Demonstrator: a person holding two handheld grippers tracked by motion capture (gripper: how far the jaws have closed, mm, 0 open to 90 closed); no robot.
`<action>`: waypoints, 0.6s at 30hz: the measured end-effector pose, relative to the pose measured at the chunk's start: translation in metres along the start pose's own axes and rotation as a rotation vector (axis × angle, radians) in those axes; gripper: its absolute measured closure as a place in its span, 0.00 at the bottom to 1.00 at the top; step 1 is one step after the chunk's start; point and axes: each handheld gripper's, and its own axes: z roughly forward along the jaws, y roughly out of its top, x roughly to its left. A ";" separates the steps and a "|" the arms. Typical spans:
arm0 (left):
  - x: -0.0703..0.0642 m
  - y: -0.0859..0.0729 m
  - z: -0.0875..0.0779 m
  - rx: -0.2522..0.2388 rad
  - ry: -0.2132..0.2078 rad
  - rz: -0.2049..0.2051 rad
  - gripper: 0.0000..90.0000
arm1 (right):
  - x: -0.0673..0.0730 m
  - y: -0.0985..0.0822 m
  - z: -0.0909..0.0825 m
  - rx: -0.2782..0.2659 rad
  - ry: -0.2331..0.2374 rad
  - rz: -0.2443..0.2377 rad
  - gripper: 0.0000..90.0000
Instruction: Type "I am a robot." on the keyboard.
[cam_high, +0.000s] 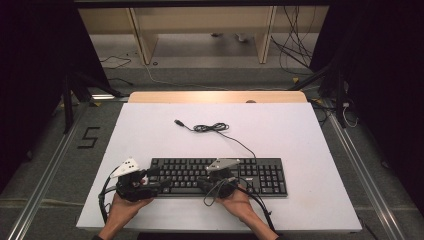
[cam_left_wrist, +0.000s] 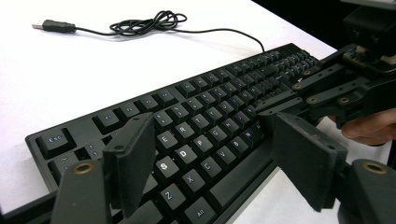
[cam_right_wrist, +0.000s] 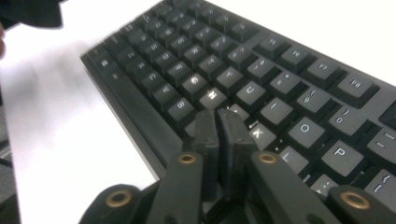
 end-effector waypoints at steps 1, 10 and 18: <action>0.000 0.000 0.000 -0.001 0.000 0.000 0.33 | 0.000 0.001 -0.002 -0.009 0.005 0.007 0.90; 0.001 0.000 -0.001 -0.006 0.005 0.002 0.33 | -0.001 0.004 -0.014 -0.071 0.042 0.020 0.72; 0.001 0.000 -0.002 -0.007 0.008 0.002 0.33 | 0.002 0.007 -0.017 -0.084 0.059 0.035 0.51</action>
